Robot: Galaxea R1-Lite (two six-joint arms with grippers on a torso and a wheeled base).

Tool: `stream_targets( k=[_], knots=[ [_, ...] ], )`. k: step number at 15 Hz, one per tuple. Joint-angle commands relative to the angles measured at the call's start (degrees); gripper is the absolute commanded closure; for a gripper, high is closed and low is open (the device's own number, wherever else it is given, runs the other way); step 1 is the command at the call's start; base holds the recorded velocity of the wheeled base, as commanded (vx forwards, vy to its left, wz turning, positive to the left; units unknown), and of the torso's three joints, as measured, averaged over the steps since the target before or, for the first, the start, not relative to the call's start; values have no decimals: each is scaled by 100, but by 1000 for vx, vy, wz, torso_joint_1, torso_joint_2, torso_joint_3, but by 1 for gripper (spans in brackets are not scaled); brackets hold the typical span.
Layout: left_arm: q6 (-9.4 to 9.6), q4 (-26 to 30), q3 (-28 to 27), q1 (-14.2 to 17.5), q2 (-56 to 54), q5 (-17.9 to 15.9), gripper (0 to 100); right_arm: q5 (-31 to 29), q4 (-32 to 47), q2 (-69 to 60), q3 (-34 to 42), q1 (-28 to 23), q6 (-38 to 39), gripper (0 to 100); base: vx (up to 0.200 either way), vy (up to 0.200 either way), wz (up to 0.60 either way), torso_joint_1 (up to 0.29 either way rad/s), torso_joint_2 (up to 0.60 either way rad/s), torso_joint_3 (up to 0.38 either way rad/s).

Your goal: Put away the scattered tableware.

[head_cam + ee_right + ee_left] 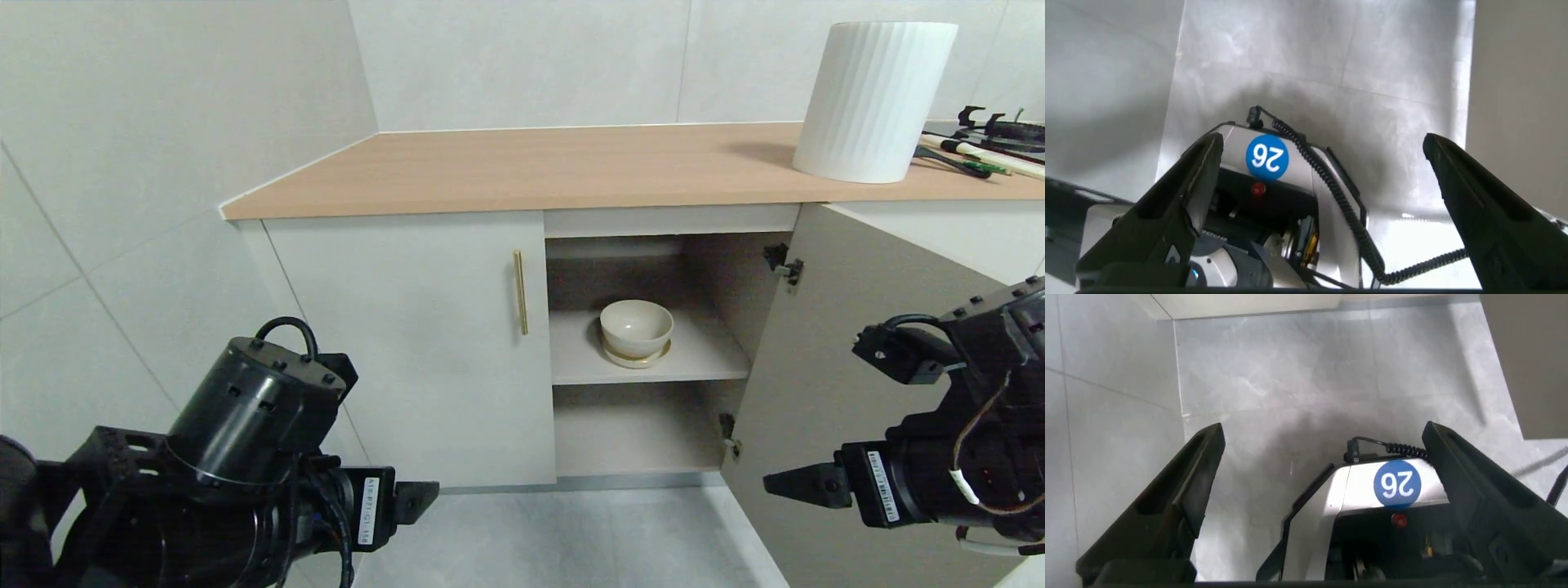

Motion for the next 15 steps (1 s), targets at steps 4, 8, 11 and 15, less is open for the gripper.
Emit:
stream_targets(
  k=[4, 8, 11, 15],
  knots=[
    [-14, -27, -9, 1, 42, 9, 0, 1, 17, -2, 6, 2, -5, 0, 0, 0, 0, 0, 0, 0],
    [4, -18, 9, 1, 50, 27, 0, 27, 34, -327, 164, 11, -251, 0, 0, -100, 0, 2, -1, 1],
    [4, -18, 9, 1, 59, 27, 0, 80, 500, -872, 322, 126, -911, 0, 0, -200, 0, 2, 4, 4],
    [-5, -18, 9, 1, 68, 27, 0, 80, 2275, -1426, -64, 618, -1403, 0, 0, -200, 0, 4, 2, 1]
  ],
)
